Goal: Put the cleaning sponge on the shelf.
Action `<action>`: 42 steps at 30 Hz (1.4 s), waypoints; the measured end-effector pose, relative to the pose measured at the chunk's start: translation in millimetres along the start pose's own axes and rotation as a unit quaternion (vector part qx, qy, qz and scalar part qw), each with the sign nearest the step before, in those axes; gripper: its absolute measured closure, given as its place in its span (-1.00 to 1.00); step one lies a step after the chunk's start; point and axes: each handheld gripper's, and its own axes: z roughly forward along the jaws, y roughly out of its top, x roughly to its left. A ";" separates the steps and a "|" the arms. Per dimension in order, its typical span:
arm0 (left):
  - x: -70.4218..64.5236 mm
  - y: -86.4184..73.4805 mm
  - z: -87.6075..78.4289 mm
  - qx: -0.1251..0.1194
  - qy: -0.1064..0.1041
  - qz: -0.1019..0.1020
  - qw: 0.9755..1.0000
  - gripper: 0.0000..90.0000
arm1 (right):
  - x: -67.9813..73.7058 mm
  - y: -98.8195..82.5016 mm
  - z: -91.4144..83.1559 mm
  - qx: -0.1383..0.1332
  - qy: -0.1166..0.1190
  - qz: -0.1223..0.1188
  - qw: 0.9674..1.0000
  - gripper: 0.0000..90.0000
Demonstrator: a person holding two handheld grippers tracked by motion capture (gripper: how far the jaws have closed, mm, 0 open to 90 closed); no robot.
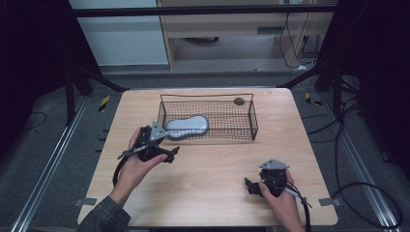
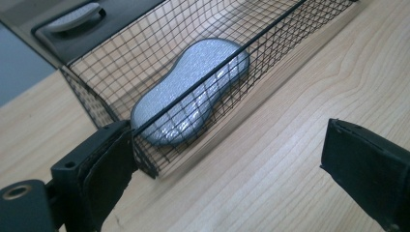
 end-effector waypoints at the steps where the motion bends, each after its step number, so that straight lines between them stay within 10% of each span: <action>1: 1.6 -3.2 -1.1 0.000 0.001 -0.005 1.000 -0.90 | 0.0 0.0 0.0 0.000 0.000 0.000 1.000 -0.99; 22: 44.3 -74.3 11.3 0.048 0.026 -0.102 0.993 -0.91 | 0.6 -0.5 -0.4 0.000 -0.001 0.002 1.000 -0.99; 42: 54.9 -102.0 29.7 0.089 0.029 -0.120 0.988 -0.92 | 0.6 -0.5 -0.4 0.000 -0.001 0.002 1.000 -0.99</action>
